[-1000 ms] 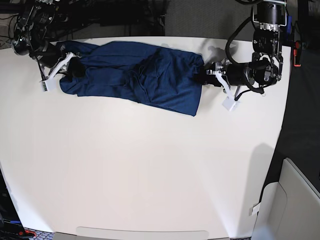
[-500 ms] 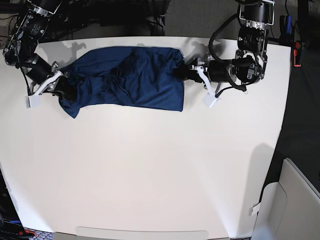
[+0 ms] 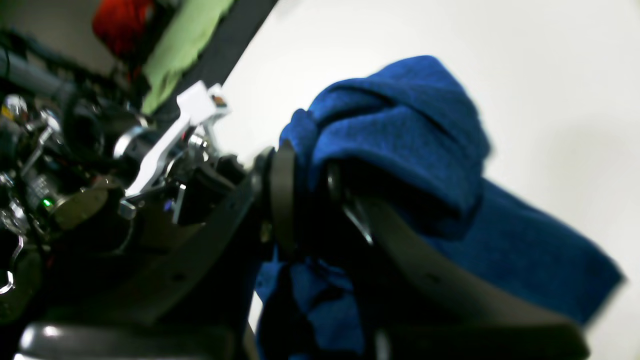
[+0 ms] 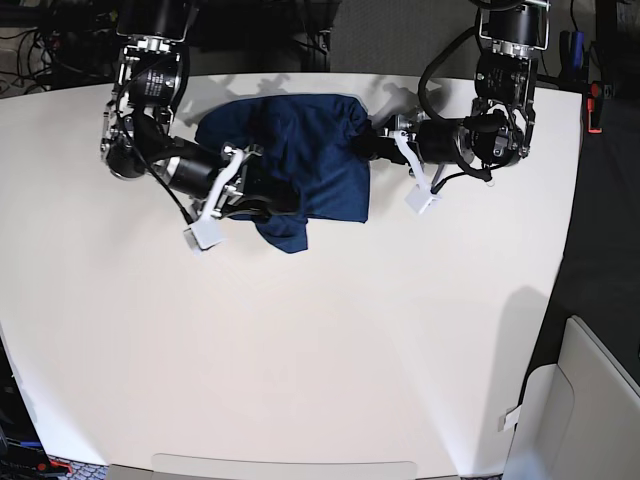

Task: Fold the T-shirt properly
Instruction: 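Fold the strip end with the right gripper toward the left gripper, then grasp the bundle sides with both grippers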

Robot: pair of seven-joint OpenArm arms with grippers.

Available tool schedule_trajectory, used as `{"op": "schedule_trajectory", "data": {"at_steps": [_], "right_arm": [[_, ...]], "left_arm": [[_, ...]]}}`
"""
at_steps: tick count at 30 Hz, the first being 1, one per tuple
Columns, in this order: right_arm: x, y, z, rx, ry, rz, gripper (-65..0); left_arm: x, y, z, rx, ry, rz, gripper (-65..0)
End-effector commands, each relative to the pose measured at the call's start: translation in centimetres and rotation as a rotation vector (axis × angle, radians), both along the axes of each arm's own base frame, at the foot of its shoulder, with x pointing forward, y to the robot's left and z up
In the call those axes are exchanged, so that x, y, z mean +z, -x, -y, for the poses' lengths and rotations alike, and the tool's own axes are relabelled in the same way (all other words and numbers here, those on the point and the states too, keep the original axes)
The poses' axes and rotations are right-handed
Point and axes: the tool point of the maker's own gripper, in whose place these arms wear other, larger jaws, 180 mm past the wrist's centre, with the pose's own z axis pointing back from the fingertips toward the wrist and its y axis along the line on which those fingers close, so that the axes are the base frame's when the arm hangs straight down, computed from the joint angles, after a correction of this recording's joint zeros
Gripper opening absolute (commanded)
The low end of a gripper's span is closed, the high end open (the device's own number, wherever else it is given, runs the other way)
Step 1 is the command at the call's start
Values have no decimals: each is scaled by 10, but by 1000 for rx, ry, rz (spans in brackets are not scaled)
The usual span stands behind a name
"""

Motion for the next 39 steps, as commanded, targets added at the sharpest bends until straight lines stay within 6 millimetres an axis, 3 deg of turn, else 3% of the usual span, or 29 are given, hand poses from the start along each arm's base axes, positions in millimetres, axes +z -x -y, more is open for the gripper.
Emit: {"op": "schedule_trajectory", "data": {"at_steps": [1, 4, 8, 10, 14, 17, 21, 27, 30, 34, 39], "right_arm": [[23, -6, -18, 29, -60, 63, -609], [20, -2, -49, 113, -36, 66, -608], [-6, 5, -72, 195, 5, -8, -594], [-17, 10, -78, 223, 9, -46, -548], [-29, 13, -73, 228, 32, -74, -419], [-18, 10, -67, 220, 45, -28, -401], [11, 6, -65, 211, 45, 78, -401], [26, -1, -28, 138, 114, 161, -402], [24, -13, 10, 59, 177, 169, -402], [12, -25, 69, -47, 320, 156, -402], [-7, -27, 110, -99, 500, 126, -406]], "left_arm": [[2, 0, -3, -15, -20, 6, -632], [2, 0, -4, -13, -20, 7, -632], [3, 0, -4, -11, -17, 9, -632], [3, -1, -5, -10, -19, 9, -632], [8, -4, -6, -11, -24, 34, -613], [19, -9, -17, 31, -29, 75, -558], [29, -20, -37, 101, -34, 108, -516], [34, -29, -57, 170, -43, 127, -516], [52, -33, -68, 198, -59, 192, -516], [73, -20, -56, 160, -40, 254, -517], [88, 0, -22, 62, -4, 298, -517]]}}
